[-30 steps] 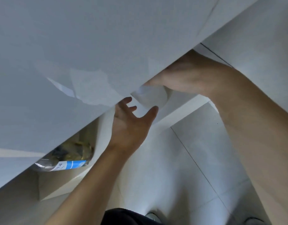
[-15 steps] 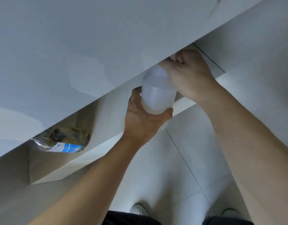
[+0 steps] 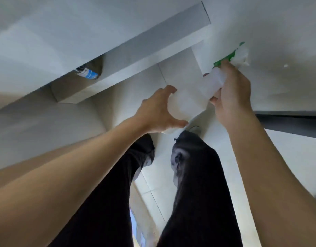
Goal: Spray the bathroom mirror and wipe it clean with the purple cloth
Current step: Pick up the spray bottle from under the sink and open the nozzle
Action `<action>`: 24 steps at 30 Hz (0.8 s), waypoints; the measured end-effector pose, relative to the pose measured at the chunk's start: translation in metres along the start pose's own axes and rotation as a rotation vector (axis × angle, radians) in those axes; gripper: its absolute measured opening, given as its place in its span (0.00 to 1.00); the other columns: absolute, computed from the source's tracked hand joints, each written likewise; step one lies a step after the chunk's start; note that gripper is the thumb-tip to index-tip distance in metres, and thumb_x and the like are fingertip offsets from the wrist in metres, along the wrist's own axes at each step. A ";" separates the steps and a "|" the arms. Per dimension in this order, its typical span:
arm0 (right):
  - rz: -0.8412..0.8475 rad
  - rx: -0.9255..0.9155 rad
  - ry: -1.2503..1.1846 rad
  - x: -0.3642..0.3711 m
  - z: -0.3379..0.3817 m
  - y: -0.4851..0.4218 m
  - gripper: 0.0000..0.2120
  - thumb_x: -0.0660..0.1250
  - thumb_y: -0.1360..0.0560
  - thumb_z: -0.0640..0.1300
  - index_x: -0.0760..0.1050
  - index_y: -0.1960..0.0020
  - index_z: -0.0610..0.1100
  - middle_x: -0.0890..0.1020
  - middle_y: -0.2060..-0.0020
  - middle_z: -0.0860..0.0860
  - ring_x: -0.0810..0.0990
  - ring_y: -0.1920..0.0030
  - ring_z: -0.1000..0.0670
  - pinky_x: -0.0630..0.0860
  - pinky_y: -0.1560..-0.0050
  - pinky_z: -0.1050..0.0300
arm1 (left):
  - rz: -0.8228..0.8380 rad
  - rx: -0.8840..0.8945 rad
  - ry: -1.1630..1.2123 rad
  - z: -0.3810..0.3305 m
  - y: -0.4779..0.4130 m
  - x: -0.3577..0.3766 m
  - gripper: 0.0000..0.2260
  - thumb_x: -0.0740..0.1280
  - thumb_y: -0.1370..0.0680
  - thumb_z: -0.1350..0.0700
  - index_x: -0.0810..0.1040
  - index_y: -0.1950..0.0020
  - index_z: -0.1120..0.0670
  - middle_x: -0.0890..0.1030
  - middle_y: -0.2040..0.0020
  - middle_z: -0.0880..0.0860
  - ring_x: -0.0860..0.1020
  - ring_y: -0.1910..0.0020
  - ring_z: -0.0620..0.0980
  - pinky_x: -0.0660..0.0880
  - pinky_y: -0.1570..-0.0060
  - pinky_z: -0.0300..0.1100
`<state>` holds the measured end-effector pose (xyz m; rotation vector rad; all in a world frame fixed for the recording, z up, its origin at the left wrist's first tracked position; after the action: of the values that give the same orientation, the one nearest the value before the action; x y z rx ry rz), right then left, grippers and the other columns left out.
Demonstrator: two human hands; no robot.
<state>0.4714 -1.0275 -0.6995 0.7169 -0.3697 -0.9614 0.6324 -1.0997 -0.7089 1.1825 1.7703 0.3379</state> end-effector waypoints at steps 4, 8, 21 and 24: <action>-0.068 -0.049 0.013 -0.013 0.065 0.074 0.09 0.68 0.26 0.56 0.82 0.58 0.52 0.86 0.50 0.47 0.85 0.48 0.44 0.81 0.43 0.39 | -0.003 0.027 -0.037 -0.053 0.079 -0.033 0.44 0.75 0.40 0.34 0.60 0.30 0.44 0.72 0.33 0.48 0.75 0.39 0.56 0.74 0.40 0.51; -0.026 -0.148 -0.120 0.000 0.145 0.141 0.12 0.63 0.18 0.52 0.79 0.53 0.46 0.84 0.62 0.51 0.85 0.59 0.51 0.83 0.46 0.50 | -0.132 0.053 -0.079 -0.104 0.140 -0.086 0.43 0.76 0.38 0.34 0.61 0.32 0.48 0.73 0.36 0.50 0.75 0.43 0.57 0.73 0.44 0.49; 0.405 -0.616 -0.157 0.042 0.373 0.280 0.22 0.61 0.20 0.57 0.77 0.68 0.47 0.79 0.68 0.45 0.75 0.68 0.44 0.75 0.63 0.53 | -0.643 0.427 0.490 -0.263 0.267 -0.352 0.02 0.71 0.23 0.55 0.81 0.53 0.51 0.84 0.56 0.48 0.83 0.57 0.43 0.77 0.58 0.34; 0.520 -0.713 -0.097 0.052 0.408 0.301 0.23 0.60 0.20 0.59 0.78 0.69 0.48 0.78 0.71 0.45 0.75 0.68 0.44 0.74 0.60 0.52 | -0.791 0.504 0.596 -0.294 0.287 -0.388 0.04 0.69 0.22 0.55 0.81 0.48 0.53 0.85 0.54 0.53 0.83 0.59 0.46 0.76 0.61 0.33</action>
<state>0.4466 -1.1182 -0.1983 -0.0837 -0.2506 -0.5646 0.5882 -1.2043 -0.1552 0.6178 2.7916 -0.2803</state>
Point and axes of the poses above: each hand's wrist, its own y-axis away from the middle knuckle, its own x-axis out of the palm, z = x × y, the point moved 1 cm from there along -y, towards the middle knuckle
